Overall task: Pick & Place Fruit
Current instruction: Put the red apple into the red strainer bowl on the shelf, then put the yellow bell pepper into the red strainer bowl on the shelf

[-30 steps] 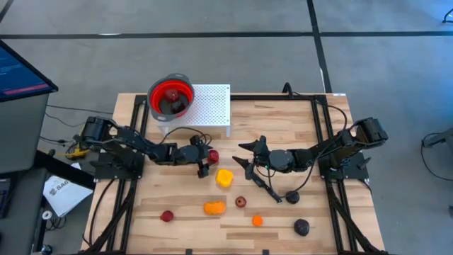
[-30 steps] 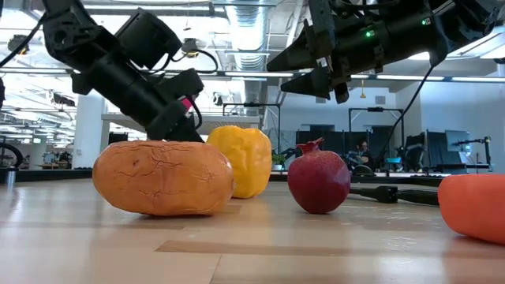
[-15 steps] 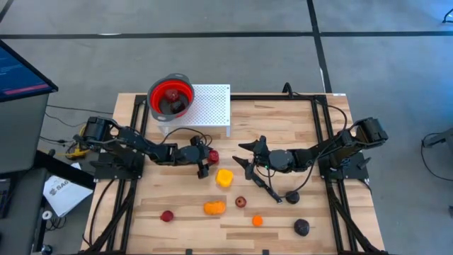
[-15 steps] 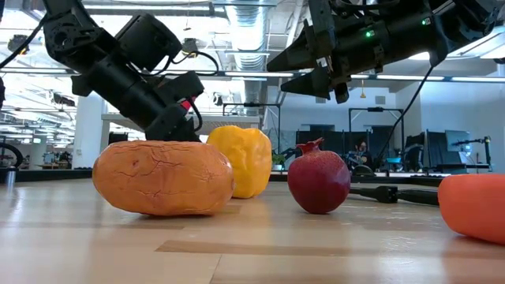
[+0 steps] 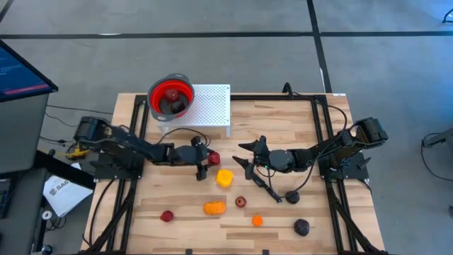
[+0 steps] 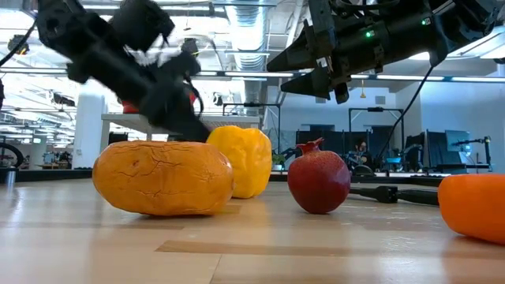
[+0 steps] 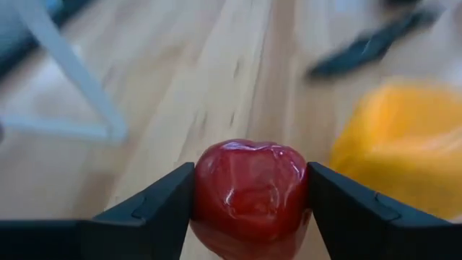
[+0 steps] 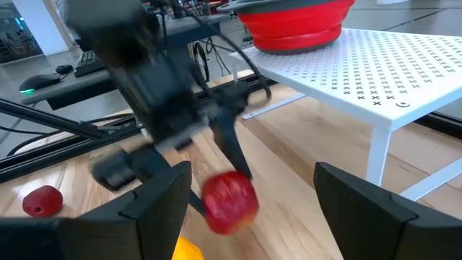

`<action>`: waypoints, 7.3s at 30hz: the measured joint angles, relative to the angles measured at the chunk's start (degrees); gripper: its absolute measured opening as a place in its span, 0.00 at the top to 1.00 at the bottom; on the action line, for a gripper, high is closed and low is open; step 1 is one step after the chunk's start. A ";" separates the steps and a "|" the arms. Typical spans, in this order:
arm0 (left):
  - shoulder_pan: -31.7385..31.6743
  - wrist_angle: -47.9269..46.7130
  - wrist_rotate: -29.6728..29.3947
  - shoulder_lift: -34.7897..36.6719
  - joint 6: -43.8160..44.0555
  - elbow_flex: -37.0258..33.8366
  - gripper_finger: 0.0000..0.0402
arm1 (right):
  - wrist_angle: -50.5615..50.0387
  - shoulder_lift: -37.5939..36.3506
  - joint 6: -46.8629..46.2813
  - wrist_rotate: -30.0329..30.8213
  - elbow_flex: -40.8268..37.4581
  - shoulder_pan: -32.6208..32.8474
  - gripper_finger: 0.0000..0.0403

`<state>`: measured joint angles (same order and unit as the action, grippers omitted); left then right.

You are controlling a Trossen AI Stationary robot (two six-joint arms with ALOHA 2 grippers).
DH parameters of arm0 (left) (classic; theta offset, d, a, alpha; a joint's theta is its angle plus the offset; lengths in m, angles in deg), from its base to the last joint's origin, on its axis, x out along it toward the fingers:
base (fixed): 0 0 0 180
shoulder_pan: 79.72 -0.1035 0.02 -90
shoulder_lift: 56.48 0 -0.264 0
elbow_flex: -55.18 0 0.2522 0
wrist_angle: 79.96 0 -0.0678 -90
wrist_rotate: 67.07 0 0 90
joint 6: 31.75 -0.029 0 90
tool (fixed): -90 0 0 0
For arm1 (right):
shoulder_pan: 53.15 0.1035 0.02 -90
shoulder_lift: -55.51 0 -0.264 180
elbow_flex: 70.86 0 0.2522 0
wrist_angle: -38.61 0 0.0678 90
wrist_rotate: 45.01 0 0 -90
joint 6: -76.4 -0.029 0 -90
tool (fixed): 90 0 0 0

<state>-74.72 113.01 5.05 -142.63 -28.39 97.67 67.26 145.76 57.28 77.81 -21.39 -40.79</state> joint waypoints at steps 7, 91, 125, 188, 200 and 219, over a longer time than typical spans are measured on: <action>4.17 0.29 1.16 20.05 0.14 0.00 0.40 | 0.00 0.00 0.02 0.00 0.00 0.00 0.29; 0.93 -25.36 -47.42 41.08 -8.12 11.10 0.39 | 0.68 0.02 0.02 0.00 -0.01 -0.02 0.29; -46.37 -73.81 -8.23 24.11 3.23 30.97 0.39 | 1.40 0.02 0.02 0.02 -0.02 -0.02 0.29; 17.16 -16.62 0.74 35.04 7.47 -0.79 0.28 | -46.05 13.52 18.04 -30.43 28.04 -2.96 0.02; 17.16 -15.76 0.71 33.13 7.14 -0.79 0.28 | -45.93 23.37 15.14 -30.48 33.33 -2.64 0.03; 17.22 -15.60 -3.77 33.13 2.89 -3.72 0.28 | -43.00 18.33 17.29 -30.91 33.24 -4.70 0.32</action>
<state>-57.50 97.41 1.28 -109.49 -25.50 93.95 24.26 164.10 74.57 46.90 11.85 -45.50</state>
